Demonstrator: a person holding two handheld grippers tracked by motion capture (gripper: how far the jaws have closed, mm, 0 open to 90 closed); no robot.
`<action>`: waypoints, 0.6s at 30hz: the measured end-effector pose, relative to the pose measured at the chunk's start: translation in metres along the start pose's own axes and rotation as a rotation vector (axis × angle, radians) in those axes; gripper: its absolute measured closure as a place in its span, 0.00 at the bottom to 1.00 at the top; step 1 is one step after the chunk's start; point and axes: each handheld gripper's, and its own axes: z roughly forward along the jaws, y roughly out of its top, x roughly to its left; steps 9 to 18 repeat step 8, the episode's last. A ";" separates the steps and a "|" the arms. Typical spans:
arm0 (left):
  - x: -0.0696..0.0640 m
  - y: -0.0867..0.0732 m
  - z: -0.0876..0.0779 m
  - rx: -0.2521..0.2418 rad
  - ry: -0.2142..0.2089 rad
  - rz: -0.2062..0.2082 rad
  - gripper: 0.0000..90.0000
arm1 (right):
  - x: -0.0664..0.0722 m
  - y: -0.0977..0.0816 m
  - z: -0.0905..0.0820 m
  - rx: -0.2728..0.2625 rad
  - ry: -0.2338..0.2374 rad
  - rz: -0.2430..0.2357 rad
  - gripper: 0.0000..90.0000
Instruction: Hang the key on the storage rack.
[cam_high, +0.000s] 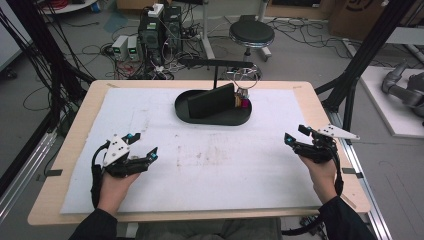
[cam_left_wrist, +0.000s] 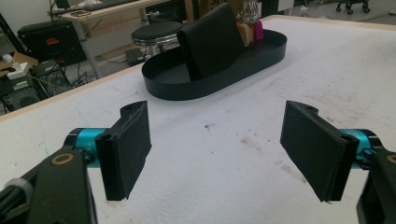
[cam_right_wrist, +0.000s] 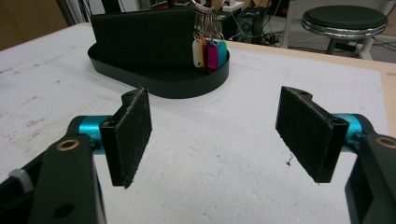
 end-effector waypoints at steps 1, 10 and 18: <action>0.000 0.000 0.000 0.002 0.000 0.000 0.27 | 0.000 0.000 0.000 0.001 -0.002 0.000 0.30; 0.001 -0.001 0.000 0.013 -0.005 -0.009 0.27 | -0.002 0.000 0.003 -0.001 -0.004 0.009 0.29; 0.001 -0.001 0.000 0.013 -0.005 -0.009 0.27 | -0.002 0.000 0.003 -0.001 -0.004 0.009 0.29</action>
